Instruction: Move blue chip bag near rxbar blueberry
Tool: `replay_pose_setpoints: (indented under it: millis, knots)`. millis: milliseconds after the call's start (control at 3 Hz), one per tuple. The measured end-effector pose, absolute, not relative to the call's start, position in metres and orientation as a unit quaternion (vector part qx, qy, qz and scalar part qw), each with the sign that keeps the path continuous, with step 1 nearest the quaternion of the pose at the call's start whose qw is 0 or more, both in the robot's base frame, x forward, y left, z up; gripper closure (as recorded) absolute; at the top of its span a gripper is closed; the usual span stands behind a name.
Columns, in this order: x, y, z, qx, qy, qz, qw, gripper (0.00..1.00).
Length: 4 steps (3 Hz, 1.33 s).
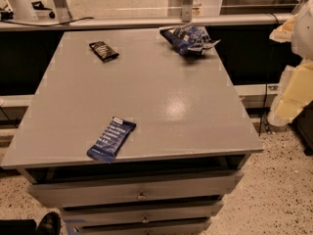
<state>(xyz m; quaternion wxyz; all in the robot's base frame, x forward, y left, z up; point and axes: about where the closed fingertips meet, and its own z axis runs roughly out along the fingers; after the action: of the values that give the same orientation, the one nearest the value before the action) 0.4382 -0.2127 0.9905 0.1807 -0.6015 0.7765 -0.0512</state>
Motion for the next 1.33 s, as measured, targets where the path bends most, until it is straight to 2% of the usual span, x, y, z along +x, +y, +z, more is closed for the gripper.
replay_pose_setpoints:
  millis: [667, 1000, 1333]
  knots:
    - [0.455, -0.210, 0.981, -0.594, 0.775, -0.049, 0.209, 0.00]
    - [0.499, -0.199, 0.949, -0.578, 0.772, -0.023, 0.263, 0.00]
    - [0.566, -0.181, 0.926, -0.551, 0.766, 0.001, 0.331, 0.00]
